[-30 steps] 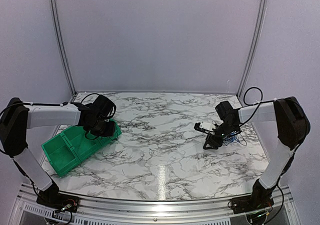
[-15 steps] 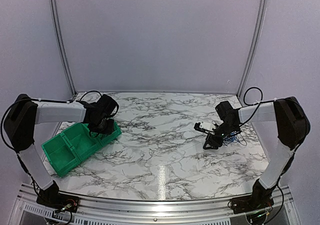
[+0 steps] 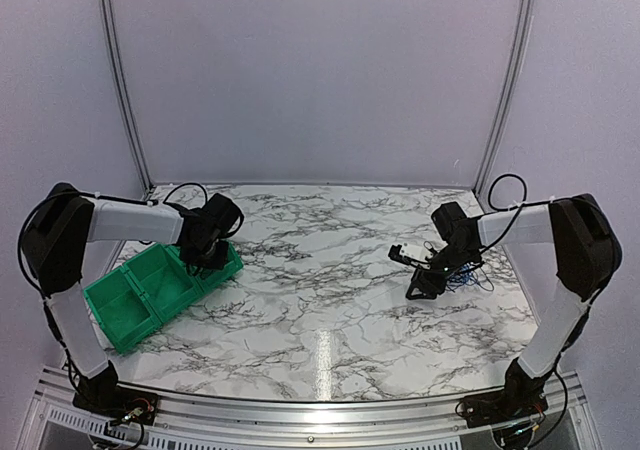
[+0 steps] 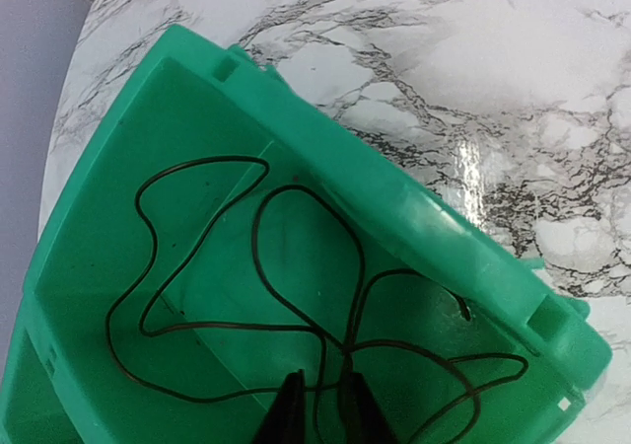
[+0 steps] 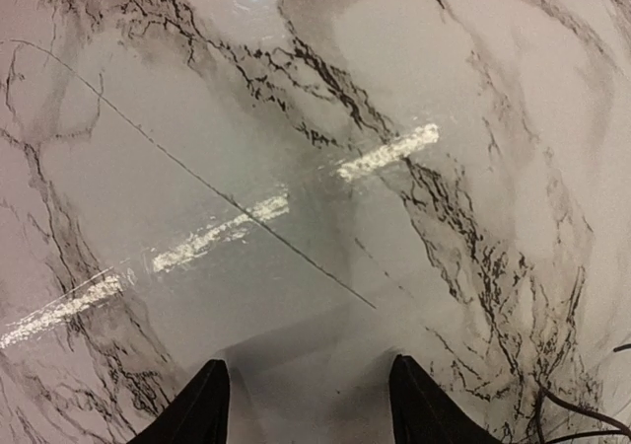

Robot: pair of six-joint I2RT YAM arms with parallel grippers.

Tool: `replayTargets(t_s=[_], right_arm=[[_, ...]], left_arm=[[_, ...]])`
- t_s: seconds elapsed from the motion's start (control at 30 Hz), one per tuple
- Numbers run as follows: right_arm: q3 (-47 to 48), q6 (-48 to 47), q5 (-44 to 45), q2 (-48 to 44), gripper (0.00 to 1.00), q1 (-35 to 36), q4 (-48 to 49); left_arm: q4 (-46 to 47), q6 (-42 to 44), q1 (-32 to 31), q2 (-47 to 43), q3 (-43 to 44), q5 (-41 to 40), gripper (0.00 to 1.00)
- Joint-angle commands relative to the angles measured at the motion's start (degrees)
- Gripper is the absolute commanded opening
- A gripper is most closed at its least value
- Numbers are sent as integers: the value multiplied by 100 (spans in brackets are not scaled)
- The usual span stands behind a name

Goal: Untangle the cables

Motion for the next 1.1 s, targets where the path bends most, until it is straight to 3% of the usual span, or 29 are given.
replayTargets(t_s=[0.0,0.1,0.27,0.43,0.6,0.8,0.97,1.07], right_arm=[[338,307,-727,-517,56,-82,-483],[723,391,-1042,-778,56,-341,-712],[1331,559,-944,-854,56,-926,-1010],[1259,748,347,-922,53,-1147,-593],[1258,786,1190,-564,50,-1151,-432],[1863,1270,749,211,53,-1143,-557],[2261,1429,567,800,53,-1149,-663],[2387,1468,455,985,43,-1151,-678]], left_arm=[[-377,15,36,-779,-72,154,29],[-415,129,36,-1287,-203,435,44],[-588,388,16,-1932,-213,872,49],[72,887,-429,-2577,-386,1698,52],[627,988,-1210,-2200,-3,1826,65],[1788,169,-1399,-1991,-162,2423,91],[2727,-254,-1500,-2116,-616,2685,91],[2821,-310,-1518,-2082,-734,2773,87]])
